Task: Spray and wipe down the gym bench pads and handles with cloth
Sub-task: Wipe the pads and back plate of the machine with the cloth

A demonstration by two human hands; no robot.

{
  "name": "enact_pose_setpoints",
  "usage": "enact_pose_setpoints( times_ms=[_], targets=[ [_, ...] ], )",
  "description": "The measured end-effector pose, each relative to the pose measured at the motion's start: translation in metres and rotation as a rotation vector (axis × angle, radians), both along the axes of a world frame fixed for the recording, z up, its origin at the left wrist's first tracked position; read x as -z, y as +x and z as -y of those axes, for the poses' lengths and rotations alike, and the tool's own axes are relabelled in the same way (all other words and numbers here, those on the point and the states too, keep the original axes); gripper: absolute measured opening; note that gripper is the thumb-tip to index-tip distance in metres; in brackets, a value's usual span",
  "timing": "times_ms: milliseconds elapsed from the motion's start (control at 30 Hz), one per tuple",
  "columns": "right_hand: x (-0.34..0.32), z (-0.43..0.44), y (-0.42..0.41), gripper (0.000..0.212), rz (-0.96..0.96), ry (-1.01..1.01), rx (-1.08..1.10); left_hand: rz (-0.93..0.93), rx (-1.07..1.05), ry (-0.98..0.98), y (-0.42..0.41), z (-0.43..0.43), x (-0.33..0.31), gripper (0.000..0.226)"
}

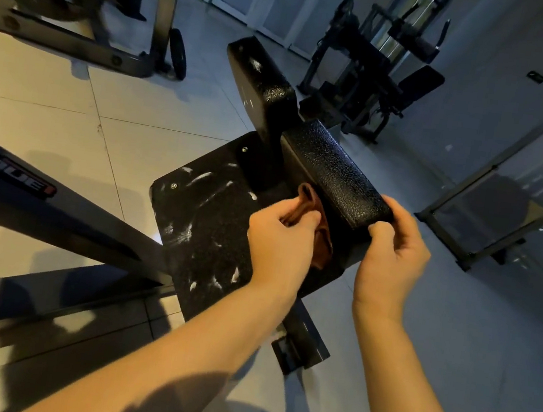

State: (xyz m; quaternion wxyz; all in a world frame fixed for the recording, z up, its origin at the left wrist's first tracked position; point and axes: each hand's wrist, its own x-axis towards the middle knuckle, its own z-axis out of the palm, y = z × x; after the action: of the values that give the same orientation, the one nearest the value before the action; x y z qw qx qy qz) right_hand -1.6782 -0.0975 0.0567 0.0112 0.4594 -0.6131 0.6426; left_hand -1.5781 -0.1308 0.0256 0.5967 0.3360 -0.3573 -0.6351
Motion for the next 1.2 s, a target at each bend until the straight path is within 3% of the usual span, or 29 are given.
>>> enact_pose_setpoints(
  times_ms=[133, 233, 467, 667, 867, 933, 1067, 1200],
  targets=[
    [-0.003, -0.002, -0.002, 0.04, 0.019, 0.038, -0.017, -0.083, -0.141, 0.041, 0.018, 0.029, -0.023, 0.018],
    [-0.004, -0.007, -0.008, 0.039, 0.023, 0.084, -0.072, 0.024, -0.178, -0.011, 0.005, 0.02, -0.018, 0.023],
    [-0.032, -0.021, -0.033, 0.041, 0.072, 0.26, -0.274, 0.1, -0.039, -0.032, -0.007, -0.025, -0.002, 0.012],
    [-0.03, -0.024, -0.026, 0.041, 0.082, 0.237, -0.246, -0.147, 0.043, 0.282, 0.005, -0.007, -0.022, 0.009],
    [-0.028, -0.027, -0.023, 0.039, 0.072, 0.232, -0.251, -0.119, -0.065, 0.194, 0.003, 0.017, -0.017, 0.012],
    [-0.028, -0.026, -0.025, 0.039, 0.076, 0.229, -0.242, -0.111, -0.015, 0.228, -0.013, 0.007, -0.007, 0.017],
    [-0.028, -0.024, -0.026, 0.039, 0.05, 0.237, -0.216, -0.119, 0.255, 0.47, -0.043, 0.0, 0.025, 0.015],
    [-0.026, -0.026, -0.025, 0.039, 0.046, 0.236, -0.201, -0.108, 0.449, 0.677, -0.053, 0.015, 0.035, 0.028]
  ],
)
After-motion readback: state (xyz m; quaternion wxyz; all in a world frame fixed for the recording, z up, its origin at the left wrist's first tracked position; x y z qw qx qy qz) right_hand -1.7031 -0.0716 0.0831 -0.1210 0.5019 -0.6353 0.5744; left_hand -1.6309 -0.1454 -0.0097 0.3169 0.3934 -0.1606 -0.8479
